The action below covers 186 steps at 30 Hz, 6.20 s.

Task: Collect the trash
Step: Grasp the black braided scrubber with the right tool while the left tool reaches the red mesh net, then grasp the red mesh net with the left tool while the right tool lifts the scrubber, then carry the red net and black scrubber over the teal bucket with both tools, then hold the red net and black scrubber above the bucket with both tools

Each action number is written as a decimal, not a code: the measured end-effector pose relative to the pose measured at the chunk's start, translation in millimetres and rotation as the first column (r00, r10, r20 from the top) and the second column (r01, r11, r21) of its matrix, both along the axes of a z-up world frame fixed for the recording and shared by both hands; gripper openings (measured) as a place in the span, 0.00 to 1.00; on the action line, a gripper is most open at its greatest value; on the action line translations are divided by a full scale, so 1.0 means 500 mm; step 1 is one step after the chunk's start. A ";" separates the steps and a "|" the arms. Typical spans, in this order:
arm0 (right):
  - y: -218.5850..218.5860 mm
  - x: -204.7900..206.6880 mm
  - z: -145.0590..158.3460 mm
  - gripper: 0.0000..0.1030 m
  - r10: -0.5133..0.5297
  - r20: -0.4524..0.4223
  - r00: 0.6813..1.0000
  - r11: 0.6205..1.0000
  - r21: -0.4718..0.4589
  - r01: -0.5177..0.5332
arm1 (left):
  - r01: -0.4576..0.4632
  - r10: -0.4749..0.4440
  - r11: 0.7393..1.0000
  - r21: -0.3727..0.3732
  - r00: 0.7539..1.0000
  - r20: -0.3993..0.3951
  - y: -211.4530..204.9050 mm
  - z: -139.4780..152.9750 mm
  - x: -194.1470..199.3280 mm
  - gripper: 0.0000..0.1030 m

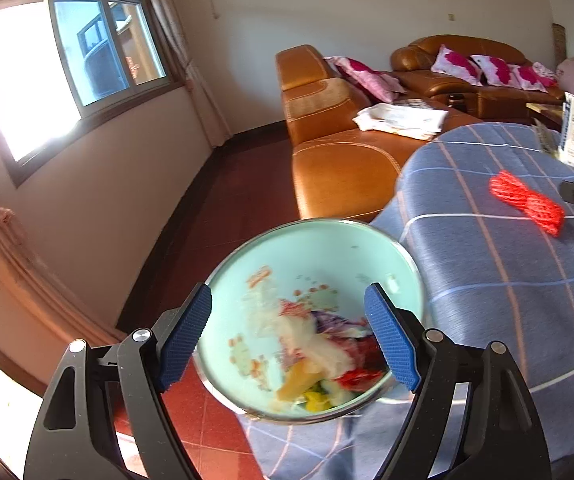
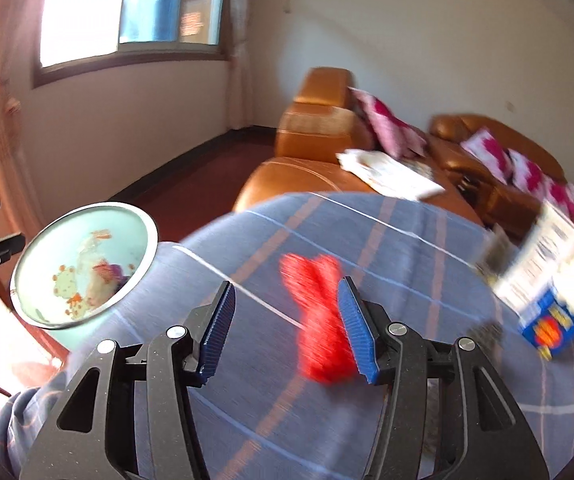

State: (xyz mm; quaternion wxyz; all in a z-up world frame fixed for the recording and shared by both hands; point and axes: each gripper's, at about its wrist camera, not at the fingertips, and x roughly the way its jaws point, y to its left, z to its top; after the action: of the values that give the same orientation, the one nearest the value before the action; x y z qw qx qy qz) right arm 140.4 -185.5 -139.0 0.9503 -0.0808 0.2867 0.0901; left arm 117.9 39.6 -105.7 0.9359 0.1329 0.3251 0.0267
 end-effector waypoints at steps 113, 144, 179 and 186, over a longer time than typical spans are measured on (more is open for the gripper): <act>0.201 0.053 0.003 0.18 0.409 0.038 0.912 0.913 -0.030 -0.408 | -0.088 0.089 0.996 0.026 0.994 -0.059 0.109 0.005 0.005 0.07; 0.275 0.050 -0.026 0.18 0.503 0.051 0.863 0.860 -0.129 -0.494 | -0.143 0.144 0.987 0.072 0.990 -0.006 0.142 0.002 -0.015 0.08; 0.281 0.042 -0.029 0.18 0.534 0.047 0.844 0.840 -0.142 -0.523 | -0.134 0.132 0.985 0.109 0.991 0.022 0.123 -0.001 -0.040 0.08; 0.284 0.039 -0.034 0.18 0.541 0.044 0.840 0.835 -0.148 -0.530 | -0.132 0.131 0.985 0.107 0.991 0.021 0.121 -0.002 -0.042 0.08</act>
State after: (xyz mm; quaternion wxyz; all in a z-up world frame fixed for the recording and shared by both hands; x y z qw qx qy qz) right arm 159.9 -43.8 -155.8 0.8910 -0.2230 0.2179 0.3300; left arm 97.2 100.3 -106.7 0.9258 0.1614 0.3247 0.1068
